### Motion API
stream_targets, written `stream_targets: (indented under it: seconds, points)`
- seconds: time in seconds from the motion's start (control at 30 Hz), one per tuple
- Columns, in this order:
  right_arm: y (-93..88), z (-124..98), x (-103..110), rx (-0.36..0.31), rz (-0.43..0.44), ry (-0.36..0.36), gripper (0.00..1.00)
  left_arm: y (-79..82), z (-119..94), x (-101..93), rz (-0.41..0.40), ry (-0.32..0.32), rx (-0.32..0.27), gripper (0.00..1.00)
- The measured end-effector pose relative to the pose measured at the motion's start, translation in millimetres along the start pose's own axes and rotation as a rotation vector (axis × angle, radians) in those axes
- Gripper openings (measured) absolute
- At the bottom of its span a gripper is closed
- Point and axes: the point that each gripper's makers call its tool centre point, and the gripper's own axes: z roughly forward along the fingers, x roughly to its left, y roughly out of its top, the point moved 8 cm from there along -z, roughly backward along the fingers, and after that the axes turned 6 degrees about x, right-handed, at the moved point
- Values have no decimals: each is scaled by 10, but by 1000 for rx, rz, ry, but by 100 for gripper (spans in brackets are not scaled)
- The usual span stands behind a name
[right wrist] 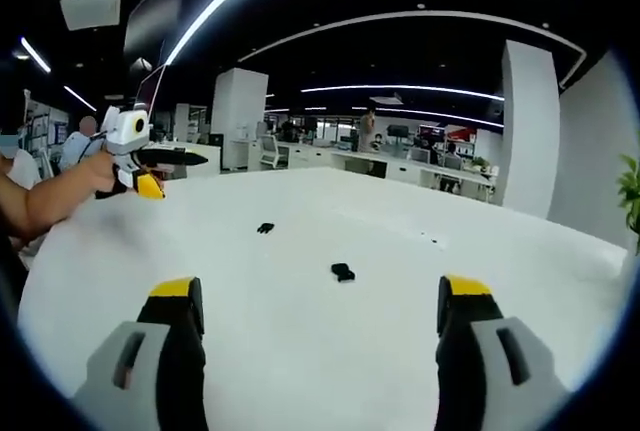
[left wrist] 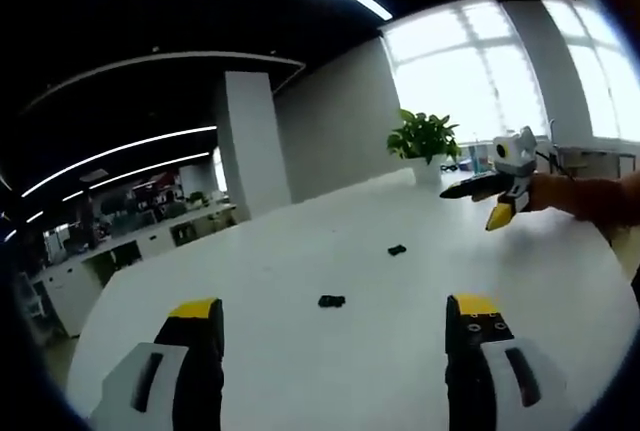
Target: Snap the two parts of the plastic buckle together until the buckle closes and remains connected.
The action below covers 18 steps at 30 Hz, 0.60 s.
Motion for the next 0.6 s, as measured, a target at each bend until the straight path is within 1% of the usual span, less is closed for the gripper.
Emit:
stream_targets:
  seconds: [0.13,0.2,0.23,0.33,0.37,0.4,0.6]
  points:
    - [-17,65,-40,14,0,-5,97,-5,48,24,-3,-15,6,96]
    - [-21,104,-75,22,2,-5,96,2,86,42,-13,-22,10,96]
    - [-27,126,-93,31,7,-3,94,6,106,54,-16,-21,10,96]
    - [-44,117,-89,37,23,-16,94,11,164,91,-20,-8,15,96]
    - [-45,120,-92,38,29,-13,94,8,170,19,-15,-8,20,96]
    - [-50,111,-78,41,36,-15,94,6,189,2,-11,-7,26,96]
    - [-59,211,-147,61,42,-23,89,12,268,42,2,2,40,94]
